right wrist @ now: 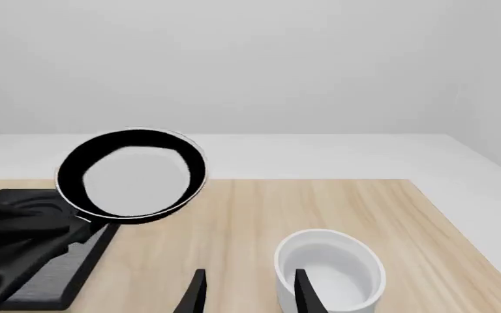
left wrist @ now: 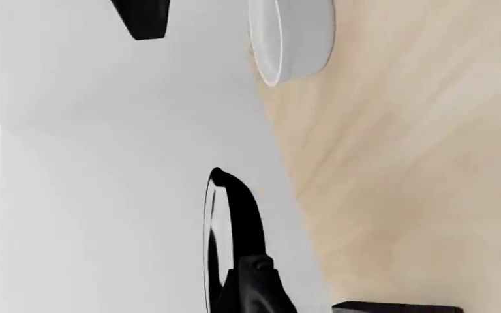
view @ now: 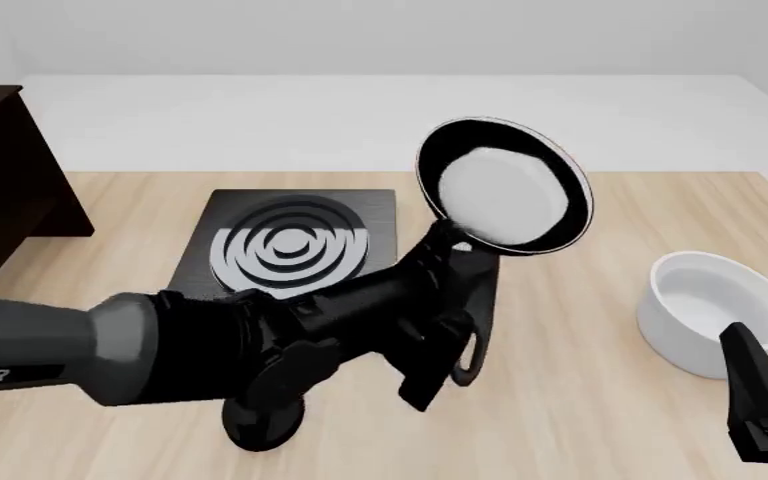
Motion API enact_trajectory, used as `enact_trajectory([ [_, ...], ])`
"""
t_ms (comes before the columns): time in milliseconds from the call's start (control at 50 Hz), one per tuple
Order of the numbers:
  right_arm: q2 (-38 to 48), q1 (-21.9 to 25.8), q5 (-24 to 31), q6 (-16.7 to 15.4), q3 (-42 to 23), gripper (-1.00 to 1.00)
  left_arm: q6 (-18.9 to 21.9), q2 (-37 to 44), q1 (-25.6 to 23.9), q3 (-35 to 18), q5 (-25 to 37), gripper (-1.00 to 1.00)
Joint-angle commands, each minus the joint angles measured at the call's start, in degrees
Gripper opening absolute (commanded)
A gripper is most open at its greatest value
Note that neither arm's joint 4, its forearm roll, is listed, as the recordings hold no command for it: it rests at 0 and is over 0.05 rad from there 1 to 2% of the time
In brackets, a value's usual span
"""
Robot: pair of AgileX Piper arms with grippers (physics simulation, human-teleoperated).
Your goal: Put the frying pan under the cabinet shelf.
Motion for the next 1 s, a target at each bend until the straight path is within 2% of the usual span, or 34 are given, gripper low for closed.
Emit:
enact_trajectory([
  [20,0.02,0.0,0.0,0.01,0.0,1.0,-3.9,-12.85,-2.29,6.93,-3.35,-1.0],
  [140,-0.01,0.01,0.0,0.01,0.0,1.0,-3.03,-20.02,-1.41,13.61,-2.51,-1.0],
  [200,-0.01,0.0,0.0,0.0,0.0,1.0,-3.25,-26.6,-0.07,17.93,0.89,-1.0],
  [260,-0.01,-0.01,0.0,0.02,0.0,1.0,-5.51,-30.1,0.31,17.95,4.66,-1.0],
  [280,0.0,0.01,0.0,0.0,0.0,1.0,-4.09,-32.54,0.86,20.0,4.13,-1.0],
  [300,-0.01,0.0,0.0,0.0,0.0,1.0,-4.51,-33.76,1.14,20.08,4.99,-1.0],
  [320,-0.01,0.01,0.0,0.02,0.0,1.0,-6.2,-36.32,1.62,19.9,7.96,-1.0],
  [360,0.0,0.0,0.0,0.0,0.0,1.0,-5.23,-38.92,1.98,21.59,7.71,-1.0],
  [520,-0.02,0.0,0.0,-0.01,0.0,1.0,-5.59,-46.33,3.2,28.5,8.02,-1.0],
  [660,-0.01,0.01,0.0,0.0,0.0,1.0,-7.69,-50.96,5.09,29.37,10.49,-1.0],
  [760,-0.01,0.01,0.0,0.0,0.0,1.0,-8.84,-56.28,8.32,29.81,12.08,-1.0],
  [800,0.01,0.01,0.0,0.01,0.0,1.0,-10.11,-58.94,9.48,30.55,14.01,-1.0],
  [1000,0.02,0.0,0.0,0.01,0.0,1.0,-11.28,-72.66,15.71,34.29,23.58,-1.0],
])
